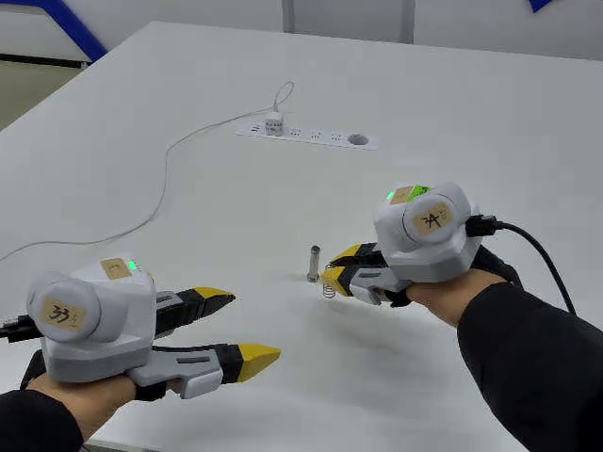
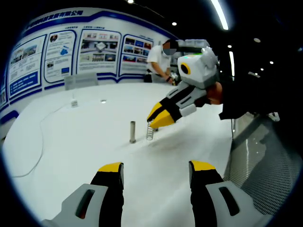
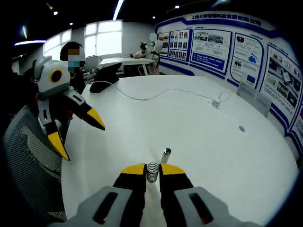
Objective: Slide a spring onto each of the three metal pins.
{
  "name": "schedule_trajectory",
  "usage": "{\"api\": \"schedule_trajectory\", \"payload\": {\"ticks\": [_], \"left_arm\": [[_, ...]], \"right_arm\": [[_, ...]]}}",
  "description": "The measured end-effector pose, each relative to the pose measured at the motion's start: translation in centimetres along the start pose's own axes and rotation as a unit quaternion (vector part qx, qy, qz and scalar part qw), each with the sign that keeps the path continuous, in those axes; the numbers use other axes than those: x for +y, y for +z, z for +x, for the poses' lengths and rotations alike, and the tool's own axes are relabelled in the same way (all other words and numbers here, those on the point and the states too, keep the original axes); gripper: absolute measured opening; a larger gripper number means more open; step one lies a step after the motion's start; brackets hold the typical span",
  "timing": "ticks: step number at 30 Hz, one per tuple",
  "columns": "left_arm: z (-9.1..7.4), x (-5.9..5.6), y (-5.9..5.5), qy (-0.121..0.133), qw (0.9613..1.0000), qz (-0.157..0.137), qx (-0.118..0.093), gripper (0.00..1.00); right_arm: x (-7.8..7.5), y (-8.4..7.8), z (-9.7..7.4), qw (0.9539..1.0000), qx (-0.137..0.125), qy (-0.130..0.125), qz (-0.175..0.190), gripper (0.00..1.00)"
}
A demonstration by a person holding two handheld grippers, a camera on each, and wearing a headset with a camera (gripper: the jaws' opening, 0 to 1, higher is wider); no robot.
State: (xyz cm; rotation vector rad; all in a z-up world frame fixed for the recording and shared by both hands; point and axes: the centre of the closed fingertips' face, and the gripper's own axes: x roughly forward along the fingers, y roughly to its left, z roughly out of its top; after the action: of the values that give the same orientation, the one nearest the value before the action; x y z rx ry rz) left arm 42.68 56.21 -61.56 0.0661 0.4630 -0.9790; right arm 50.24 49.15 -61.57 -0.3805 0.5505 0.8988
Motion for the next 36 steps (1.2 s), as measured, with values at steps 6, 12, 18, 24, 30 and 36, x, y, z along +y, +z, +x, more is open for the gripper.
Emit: {"api": "schedule_trajectory", "payload": {"ticks": [6,12,18,24,30,36], "left_arm": [[0.0,0.0,0.1,0.001,1.0,0.0,-0.002,0.57],[-0.1,0.1,0.1,0.001,1.0,0.0,-0.004,0.57],[-0.1,0.1,0.2,0.001,1.0,-0.001,-0.005,0.57],[-0.1,0.1,0.2,0.002,1.0,-0.001,-0.006,0.57],[-0.1,0.1,0.3,0.003,1.0,-0.002,-0.007,0.57],[-0.1,0.2,0.3,0.003,1.0,-0.002,-0.008,0.57]], "right_arm": [[-0.5,1.9,-0.7,0.9998,-0.016,-0.006,-0.003,0.12],[-0.9,3.4,-1.0,0.9995,-0.03,-0.012,-0.009,0.12],[-1.3,4.5,-0.9,0.9991,-0.039,-0.016,-0.01,0.12],[-2.0,5.0,-0.4,0.9989,-0.041,-0.02,-0.009,0.12],[-2.3,4.7,0.1,0.9992,-0.035,-0.019,-0.005,0.12],[-2.3,4.4,0.6,0.9994,-0.031,-0.017,0.001,0.12]]}}
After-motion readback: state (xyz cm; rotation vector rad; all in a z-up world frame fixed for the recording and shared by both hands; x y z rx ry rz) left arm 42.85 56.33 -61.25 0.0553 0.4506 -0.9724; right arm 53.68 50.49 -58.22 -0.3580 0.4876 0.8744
